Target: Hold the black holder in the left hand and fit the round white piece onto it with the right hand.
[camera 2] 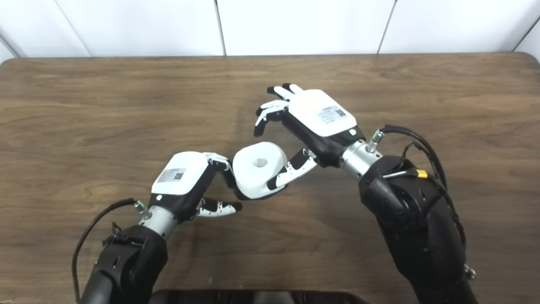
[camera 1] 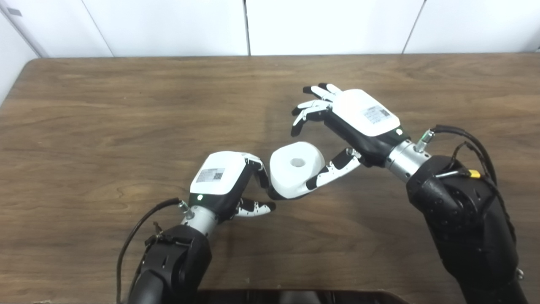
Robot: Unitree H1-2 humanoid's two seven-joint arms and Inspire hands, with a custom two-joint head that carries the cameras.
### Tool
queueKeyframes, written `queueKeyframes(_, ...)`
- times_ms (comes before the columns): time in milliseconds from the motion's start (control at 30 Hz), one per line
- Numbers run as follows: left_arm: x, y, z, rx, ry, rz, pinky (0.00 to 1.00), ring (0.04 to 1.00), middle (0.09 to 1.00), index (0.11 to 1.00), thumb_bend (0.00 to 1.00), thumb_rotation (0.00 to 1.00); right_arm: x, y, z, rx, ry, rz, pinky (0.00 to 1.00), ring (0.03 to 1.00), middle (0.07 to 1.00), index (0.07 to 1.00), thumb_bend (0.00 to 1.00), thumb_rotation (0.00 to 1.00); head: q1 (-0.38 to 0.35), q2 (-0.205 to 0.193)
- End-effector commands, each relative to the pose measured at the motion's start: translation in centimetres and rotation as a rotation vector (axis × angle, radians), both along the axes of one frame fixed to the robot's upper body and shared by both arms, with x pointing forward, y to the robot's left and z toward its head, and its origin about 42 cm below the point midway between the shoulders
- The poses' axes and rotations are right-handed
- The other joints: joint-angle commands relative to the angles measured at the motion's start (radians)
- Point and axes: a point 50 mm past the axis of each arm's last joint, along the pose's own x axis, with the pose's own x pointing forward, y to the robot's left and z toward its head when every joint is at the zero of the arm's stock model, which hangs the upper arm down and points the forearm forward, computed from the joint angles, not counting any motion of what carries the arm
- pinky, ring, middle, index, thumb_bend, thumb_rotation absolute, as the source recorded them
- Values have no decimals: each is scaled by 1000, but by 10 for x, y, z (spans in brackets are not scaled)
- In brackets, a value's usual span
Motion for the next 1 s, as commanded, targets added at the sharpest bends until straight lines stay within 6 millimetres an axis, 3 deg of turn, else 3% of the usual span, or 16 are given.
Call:
queueKeyframes(0, -5, -4, -17, 5, 118, -32, 783, 838, 767, 487, 519, 49, 3, 0, 15, 24, -71, 8, 1000, 958, 807, 623, 983, 312, -1, 1)
queueKeyframes(333, -4, -4, -19, -6, 117, -26, 790, 835, 764, 487, 519, 49, 6, -2, 20, 8, -58, -3, 1000, 963, 822, 647, 999, 327, 1, -4)
queueKeyframes(633, -2, -4, -19, 15, 120, -16, 799, 834, 775, 490, 518, 60, 7, -8, 40, -13, -22, -24, 1000, 983, 869, 726, 1000, 365, 1, -9)
queueKeyframes(967, -1, -2, -19, 15, 98, 15, 784, 819, 767, 496, 522, 74, 6, -13, 50, -26, -35, -40, 1000, 985, 874, 743, 1000, 372, 6, -12)
